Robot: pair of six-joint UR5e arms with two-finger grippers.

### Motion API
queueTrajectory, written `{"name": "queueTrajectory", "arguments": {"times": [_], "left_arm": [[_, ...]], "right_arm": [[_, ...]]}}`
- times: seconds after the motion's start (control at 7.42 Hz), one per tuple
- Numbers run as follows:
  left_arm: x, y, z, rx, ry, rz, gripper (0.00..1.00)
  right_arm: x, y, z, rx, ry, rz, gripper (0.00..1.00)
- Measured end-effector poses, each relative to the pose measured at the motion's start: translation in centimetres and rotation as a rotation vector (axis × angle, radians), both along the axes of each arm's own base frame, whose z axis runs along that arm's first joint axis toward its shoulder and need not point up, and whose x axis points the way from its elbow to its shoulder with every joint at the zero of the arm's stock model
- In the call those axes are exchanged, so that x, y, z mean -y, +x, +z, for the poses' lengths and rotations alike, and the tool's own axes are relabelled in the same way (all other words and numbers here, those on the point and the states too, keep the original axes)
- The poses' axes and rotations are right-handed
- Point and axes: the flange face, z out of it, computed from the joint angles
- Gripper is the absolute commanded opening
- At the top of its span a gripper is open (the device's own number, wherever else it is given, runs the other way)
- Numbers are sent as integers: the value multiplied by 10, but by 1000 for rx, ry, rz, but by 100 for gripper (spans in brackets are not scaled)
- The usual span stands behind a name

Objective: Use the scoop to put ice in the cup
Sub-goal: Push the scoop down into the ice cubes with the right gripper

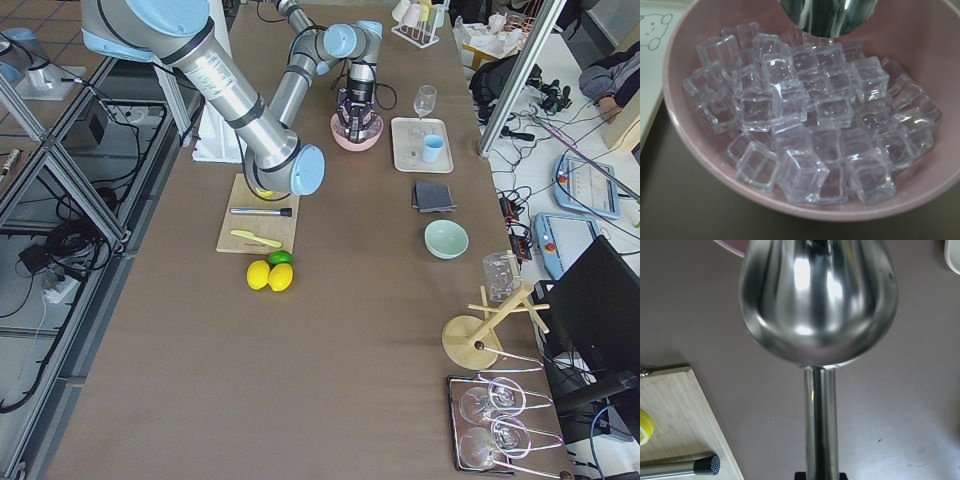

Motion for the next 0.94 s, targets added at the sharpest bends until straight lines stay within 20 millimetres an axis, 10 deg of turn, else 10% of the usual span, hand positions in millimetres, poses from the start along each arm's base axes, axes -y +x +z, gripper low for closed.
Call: {"name": "queueTrajectory", "arguments": {"times": [0.94], "left_arm": [[0, 0, 0, 1, 0, -1, 99]], "right_arm": [[0, -37, -6, -60, 10, -5, 0]]}}
